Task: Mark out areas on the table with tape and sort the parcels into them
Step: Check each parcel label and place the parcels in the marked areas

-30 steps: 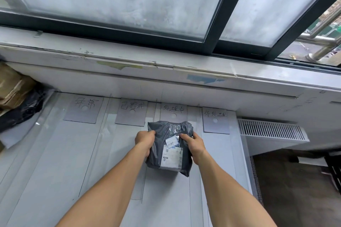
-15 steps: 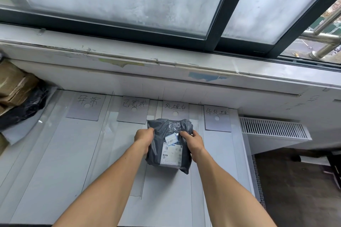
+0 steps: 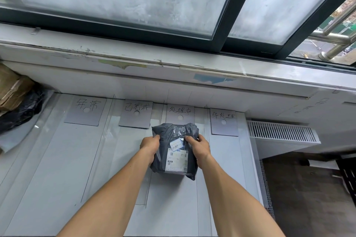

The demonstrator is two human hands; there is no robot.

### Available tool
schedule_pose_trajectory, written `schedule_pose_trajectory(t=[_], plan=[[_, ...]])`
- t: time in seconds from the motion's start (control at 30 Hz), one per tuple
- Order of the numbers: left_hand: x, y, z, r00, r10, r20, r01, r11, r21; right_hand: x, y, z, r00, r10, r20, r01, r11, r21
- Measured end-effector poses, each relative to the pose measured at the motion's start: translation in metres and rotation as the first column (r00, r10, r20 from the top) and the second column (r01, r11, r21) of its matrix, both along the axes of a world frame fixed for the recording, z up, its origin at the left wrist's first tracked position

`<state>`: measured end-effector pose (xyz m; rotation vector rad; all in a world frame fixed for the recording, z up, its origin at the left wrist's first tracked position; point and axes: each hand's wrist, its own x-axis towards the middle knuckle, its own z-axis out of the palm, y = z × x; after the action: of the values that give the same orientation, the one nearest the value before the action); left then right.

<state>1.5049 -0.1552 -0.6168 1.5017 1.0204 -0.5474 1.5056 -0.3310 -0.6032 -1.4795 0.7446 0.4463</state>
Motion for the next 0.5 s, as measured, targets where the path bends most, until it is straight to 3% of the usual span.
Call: schedule_pose_trajectory(t=[0.5], plan=[[-0.0029,-0.0024,0.006,1.0,0.016,-0.026,-0.017,1.0,-0.012,0.0009,0.0004,0.0056,1.0,-0.005,0.014,0.005,0.999,-0.045]])
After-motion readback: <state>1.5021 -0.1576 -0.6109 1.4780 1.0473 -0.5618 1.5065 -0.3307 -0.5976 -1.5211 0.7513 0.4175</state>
